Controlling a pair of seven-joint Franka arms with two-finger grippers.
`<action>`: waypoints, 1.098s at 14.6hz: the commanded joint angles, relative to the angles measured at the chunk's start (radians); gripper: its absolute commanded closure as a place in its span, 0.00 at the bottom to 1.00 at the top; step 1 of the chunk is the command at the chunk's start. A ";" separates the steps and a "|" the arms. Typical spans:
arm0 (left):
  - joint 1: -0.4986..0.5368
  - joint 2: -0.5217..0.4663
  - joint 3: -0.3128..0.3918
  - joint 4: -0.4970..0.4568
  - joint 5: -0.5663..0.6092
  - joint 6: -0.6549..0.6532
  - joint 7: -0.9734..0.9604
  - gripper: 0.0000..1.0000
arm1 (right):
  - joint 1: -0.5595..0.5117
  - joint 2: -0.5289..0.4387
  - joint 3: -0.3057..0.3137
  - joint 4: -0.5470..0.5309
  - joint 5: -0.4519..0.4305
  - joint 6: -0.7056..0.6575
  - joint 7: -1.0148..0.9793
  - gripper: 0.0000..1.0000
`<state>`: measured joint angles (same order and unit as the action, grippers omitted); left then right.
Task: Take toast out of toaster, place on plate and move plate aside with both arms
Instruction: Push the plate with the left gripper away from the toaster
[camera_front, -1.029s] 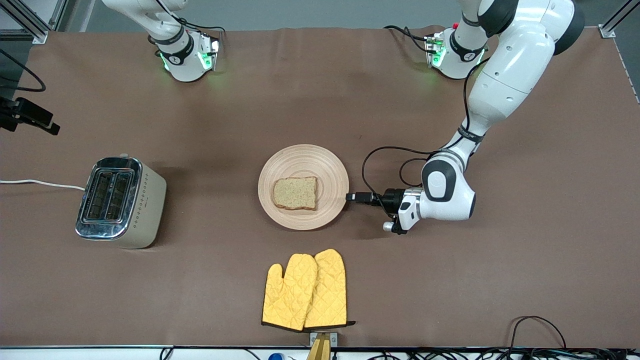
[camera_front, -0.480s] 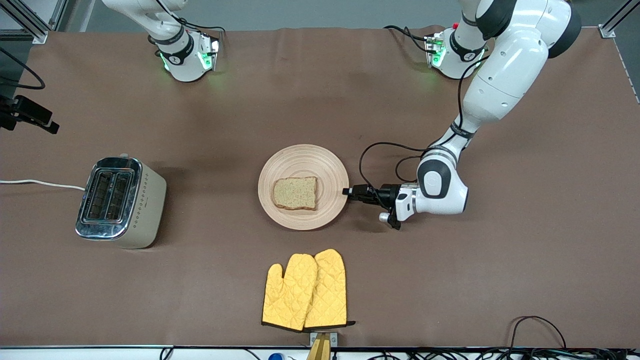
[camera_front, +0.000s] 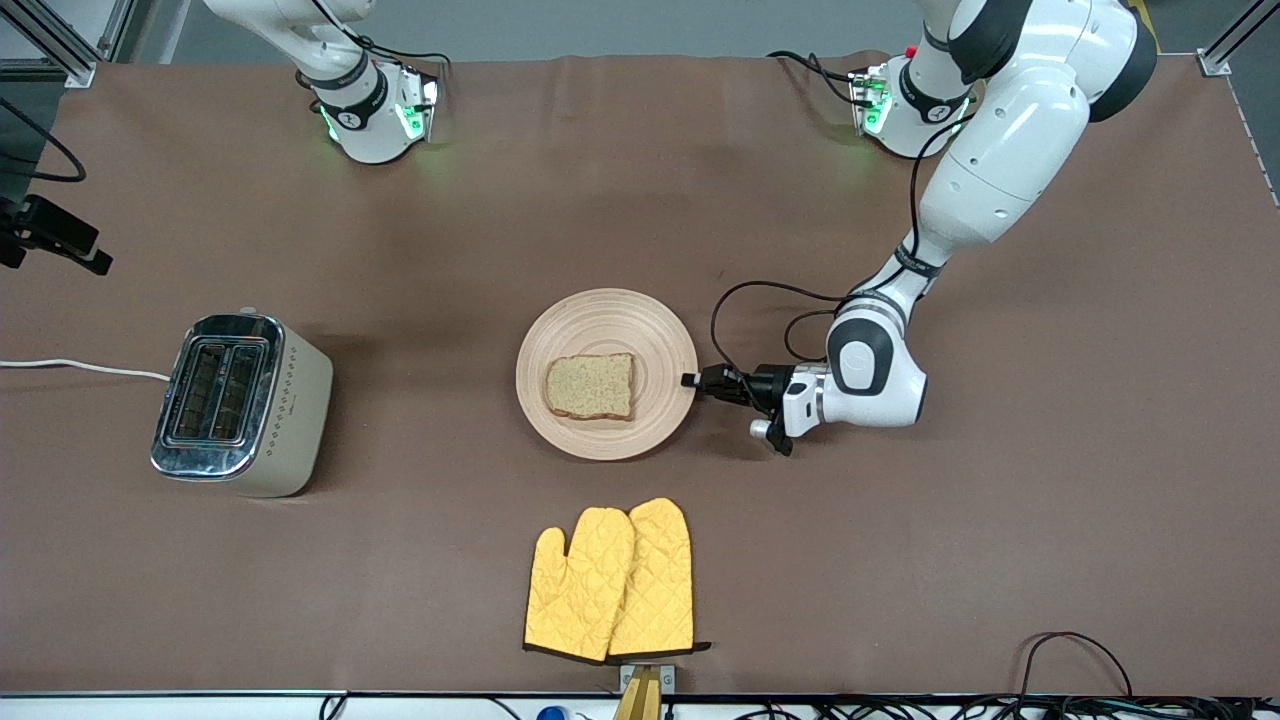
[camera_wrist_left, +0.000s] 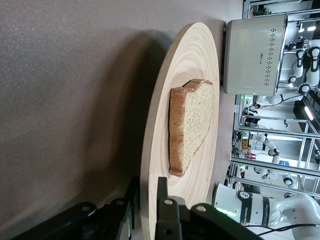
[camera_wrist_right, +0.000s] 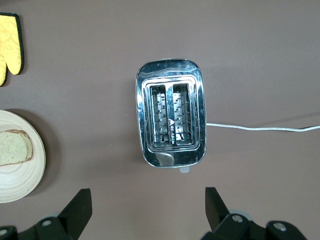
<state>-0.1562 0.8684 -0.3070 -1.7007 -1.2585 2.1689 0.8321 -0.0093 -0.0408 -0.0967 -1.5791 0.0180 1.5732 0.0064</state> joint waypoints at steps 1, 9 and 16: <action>0.001 -0.005 -0.008 0.001 -0.025 0.009 0.025 0.96 | -0.014 -0.014 0.015 -0.015 -0.017 0.013 0.000 0.00; 0.142 -0.135 -0.006 0.004 -0.004 -0.086 -0.014 1.00 | -0.014 -0.014 0.015 -0.021 -0.015 0.021 0.000 0.00; 0.518 -0.148 -0.006 0.055 0.253 -0.349 -0.016 1.00 | -0.011 -0.014 0.017 -0.021 -0.017 0.021 0.000 0.00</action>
<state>0.2606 0.7330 -0.2964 -1.6687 -1.0699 1.9112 0.8185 -0.0093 -0.0408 -0.0950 -1.5827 0.0180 1.5833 0.0064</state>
